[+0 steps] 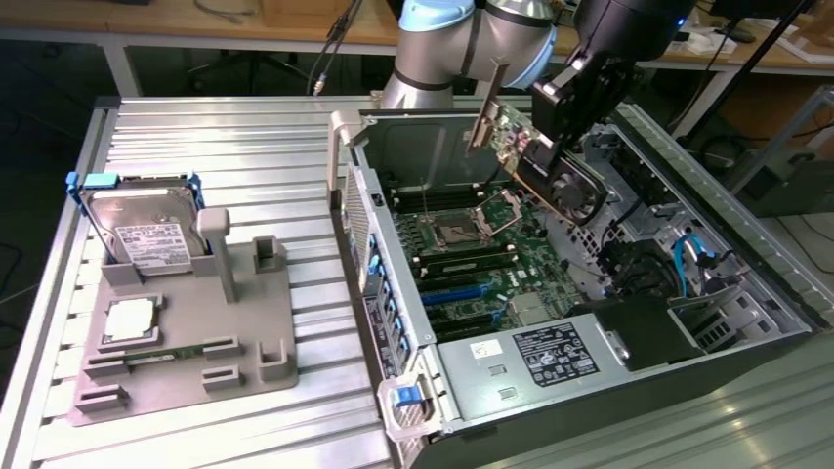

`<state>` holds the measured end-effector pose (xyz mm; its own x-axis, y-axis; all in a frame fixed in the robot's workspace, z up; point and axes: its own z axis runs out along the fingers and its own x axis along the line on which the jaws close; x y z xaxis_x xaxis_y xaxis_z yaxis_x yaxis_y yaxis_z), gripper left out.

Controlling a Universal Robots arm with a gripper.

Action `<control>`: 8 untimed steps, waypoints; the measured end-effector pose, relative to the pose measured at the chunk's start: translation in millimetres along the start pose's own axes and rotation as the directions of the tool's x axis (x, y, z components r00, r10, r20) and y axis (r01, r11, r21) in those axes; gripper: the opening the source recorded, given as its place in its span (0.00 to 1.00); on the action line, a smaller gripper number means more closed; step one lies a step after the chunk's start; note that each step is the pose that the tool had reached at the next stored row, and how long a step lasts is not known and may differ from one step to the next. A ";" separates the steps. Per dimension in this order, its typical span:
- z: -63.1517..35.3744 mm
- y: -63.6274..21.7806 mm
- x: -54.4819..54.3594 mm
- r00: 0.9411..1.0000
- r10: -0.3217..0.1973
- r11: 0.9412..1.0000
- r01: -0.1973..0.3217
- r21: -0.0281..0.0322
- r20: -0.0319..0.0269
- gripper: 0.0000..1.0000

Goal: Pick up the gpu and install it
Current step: 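Insert the gpu into the slot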

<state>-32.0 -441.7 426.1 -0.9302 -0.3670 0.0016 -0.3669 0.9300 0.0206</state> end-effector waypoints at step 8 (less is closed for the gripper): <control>0.0 0.0 0.0 0.999 -0.044 0.999 0.044 0.000 -0.001 0.27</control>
<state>-32.0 -441.7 426.1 -0.9133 -0.4073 0.0018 -0.4072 0.9131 0.0202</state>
